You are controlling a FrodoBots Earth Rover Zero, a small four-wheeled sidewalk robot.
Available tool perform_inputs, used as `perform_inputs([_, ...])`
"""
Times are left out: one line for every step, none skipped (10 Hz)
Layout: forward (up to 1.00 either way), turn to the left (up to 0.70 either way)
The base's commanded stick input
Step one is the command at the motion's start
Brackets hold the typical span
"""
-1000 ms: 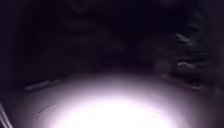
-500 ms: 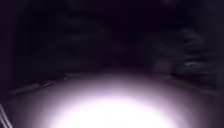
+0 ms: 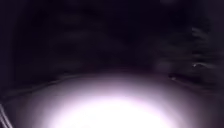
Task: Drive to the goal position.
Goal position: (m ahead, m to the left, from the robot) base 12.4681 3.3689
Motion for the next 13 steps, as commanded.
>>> perform_inputs([1.00,0.00])
perform_inputs([1.00,0.00])
perform_inputs([1.00,0.00])
perform_inputs([1.00,-0.01])
perform_inputs([1.00,-0.11])
perform_inputs([1.00,-0.20])
perform_inputs([1.00,-0.27])
perform_inputs([1.00,-0.07])
perform_inputs([1.00,0.00])
perform_inputs([1.00,0.00])
perform_inputs([1.00,0.00])
perform_inputs([1.00,0.00])
perform_inputs([1.00,0.00])
